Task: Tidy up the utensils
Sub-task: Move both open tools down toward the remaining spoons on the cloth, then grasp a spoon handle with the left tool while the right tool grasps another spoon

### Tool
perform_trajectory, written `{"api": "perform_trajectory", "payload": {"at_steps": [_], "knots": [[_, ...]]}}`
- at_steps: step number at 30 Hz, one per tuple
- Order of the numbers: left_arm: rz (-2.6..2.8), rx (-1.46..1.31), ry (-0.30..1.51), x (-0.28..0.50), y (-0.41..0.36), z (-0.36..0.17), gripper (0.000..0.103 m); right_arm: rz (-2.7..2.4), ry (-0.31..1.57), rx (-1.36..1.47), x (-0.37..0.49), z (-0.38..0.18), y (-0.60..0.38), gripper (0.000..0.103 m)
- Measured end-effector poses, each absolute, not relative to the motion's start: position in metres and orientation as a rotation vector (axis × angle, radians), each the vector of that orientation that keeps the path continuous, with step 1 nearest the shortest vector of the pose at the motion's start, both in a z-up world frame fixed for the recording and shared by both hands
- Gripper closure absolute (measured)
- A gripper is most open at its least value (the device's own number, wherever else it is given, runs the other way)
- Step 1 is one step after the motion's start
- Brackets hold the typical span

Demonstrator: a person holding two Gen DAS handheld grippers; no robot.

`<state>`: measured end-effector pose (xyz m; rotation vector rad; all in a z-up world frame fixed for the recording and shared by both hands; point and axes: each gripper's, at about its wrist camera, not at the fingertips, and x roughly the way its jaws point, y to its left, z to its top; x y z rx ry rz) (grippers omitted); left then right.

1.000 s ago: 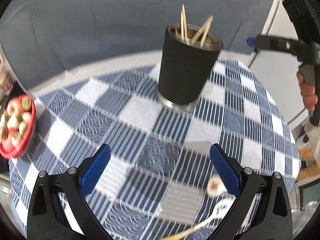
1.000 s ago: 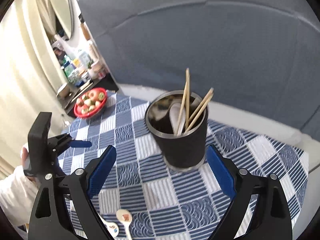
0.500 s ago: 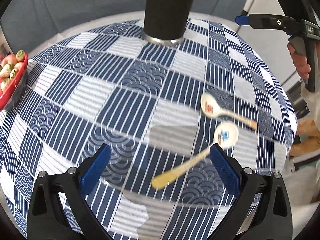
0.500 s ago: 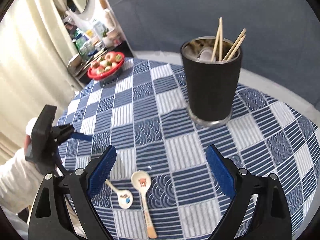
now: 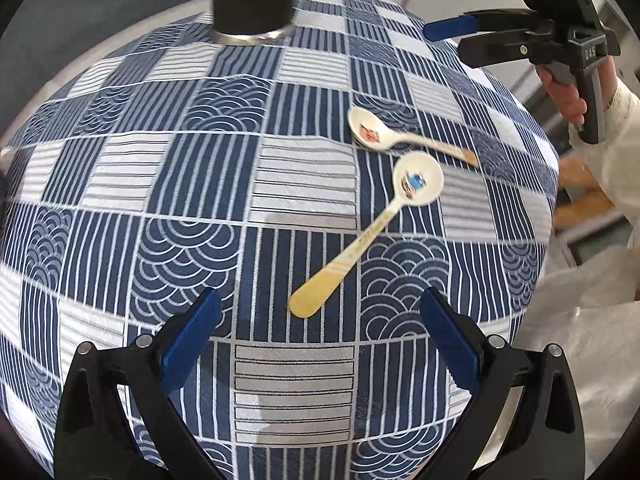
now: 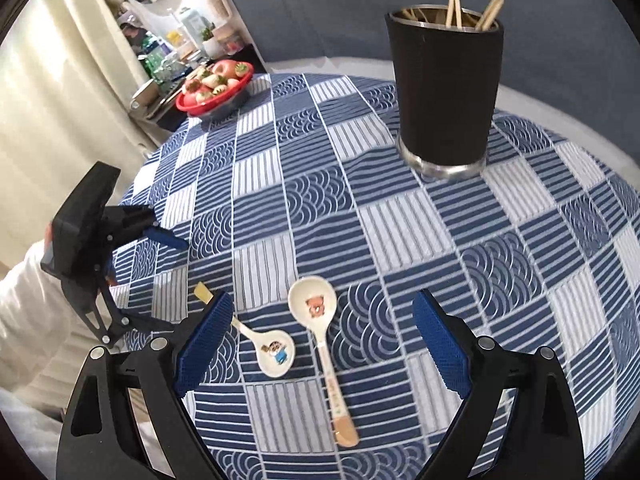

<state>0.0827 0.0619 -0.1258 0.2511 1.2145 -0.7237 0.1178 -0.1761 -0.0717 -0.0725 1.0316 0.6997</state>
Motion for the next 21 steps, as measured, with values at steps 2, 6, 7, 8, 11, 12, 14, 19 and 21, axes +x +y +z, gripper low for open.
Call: {"api": "perform_trajectory", "payload": {"at_steps": [2, 6, 7, 8, 11, 12, 14, 19, 21], "knots": [[-0.743, 0.269, 1.239, 0.086, 0.061, -0.131, 0.006, 0.68, 1.06, -0.052, 0.114, -0.077, -0.173, 0.016], [-0.78, 0.32, 1.257, 0.092, 0.058, -0.135, 0.006, 0.671, 1.1, -0.014, 0.101, -0.084, -0.164, 0.016], [-0.793, 0.338, 1.261, 0.093, 0.056, -0.136, 0.006, 0.668, 1.11, -0.007, 0.097, -0.086, -0.16, 0.016], [-0.799, 0.354, 1.261, 0.094, 0.055, -0.137, 0.006, 0.664, 1.119, -0.001, 0.095, -0.088, -0.158, 0.017], [-0.811, 0.406, 1.261, 0.097, 0.05, -0.139, 0.006, 0.64, 1.139, 0.026, 0.088, -0.095, -0.153, 0.017], [-0.826, 0.417, 1.262, 0.098, 0.048, -0.139, 0.006, 0.636, 1.145, 0.042, 0.085, -0.096, -0.152, 0.017], [-0.843, 0.44, 1.255, 0.1, 0.045, -0.139, 0.006, 0.627, 1.158, 0.065, 0.081, -0.099, -0.151, 0.018], [-0.885, 0.523, 1.238, 0.104, 0.035, -0.142, 0.006, 0.613, 1.205, 0.161, 0.072, -0.113, -0.152, 0.025], [-0.89, 0.557, 1.22, 0.105, 0.031, -0.144, 0.006, 0.597, 1.215, 0.203, 0.072, -0.119, -0.156, 0.03]]}}
